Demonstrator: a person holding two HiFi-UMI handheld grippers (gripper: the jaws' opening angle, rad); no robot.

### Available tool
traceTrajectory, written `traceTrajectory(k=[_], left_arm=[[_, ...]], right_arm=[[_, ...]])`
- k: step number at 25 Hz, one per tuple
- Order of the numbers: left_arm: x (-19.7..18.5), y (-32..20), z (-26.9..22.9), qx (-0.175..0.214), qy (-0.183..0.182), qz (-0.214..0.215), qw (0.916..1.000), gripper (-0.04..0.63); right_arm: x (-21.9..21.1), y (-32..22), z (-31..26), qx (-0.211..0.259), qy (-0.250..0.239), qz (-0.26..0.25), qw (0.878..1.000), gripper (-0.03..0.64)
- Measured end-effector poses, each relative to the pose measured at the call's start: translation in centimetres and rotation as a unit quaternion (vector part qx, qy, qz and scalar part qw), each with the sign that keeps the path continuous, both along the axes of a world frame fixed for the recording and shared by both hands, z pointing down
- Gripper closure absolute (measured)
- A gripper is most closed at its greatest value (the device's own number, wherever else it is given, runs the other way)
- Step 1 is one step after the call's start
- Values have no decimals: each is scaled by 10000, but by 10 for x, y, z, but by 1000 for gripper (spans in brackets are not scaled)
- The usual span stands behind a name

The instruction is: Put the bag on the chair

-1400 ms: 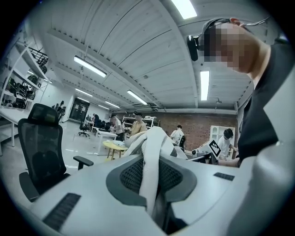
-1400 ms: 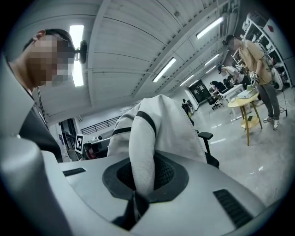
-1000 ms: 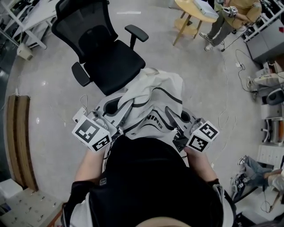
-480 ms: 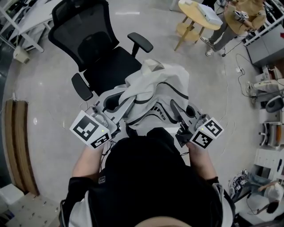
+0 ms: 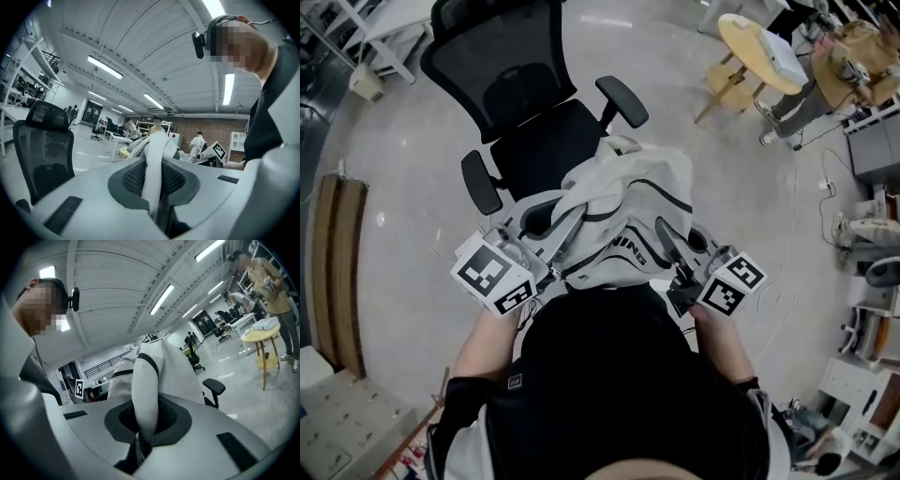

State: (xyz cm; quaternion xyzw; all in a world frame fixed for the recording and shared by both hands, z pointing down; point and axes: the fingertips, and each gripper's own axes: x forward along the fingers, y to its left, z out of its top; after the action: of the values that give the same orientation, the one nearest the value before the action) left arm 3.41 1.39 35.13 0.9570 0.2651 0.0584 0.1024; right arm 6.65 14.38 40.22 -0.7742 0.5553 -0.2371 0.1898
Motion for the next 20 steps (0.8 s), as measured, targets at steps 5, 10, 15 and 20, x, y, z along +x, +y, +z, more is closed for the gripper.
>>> traceTrajectory(k=[5,10,15,20], left_arm=[[66,-2,-12,-37,-155,-649,9978,540],[99,22,-24,-24,-33,-1141,9935,540],[132,51,-28,-52,40,-1422,9898,540],[151,76,-20,-153,8,-1525,9882,540]], right_arm=[[76,-7,-9,-8,-147,-646,9978,583],[124,12,-21,116,45,-1205,9926,583],[167,38,-31,110,241,-1483,9886,583],[191,61,-29,78,270,-1523,9879,583]])
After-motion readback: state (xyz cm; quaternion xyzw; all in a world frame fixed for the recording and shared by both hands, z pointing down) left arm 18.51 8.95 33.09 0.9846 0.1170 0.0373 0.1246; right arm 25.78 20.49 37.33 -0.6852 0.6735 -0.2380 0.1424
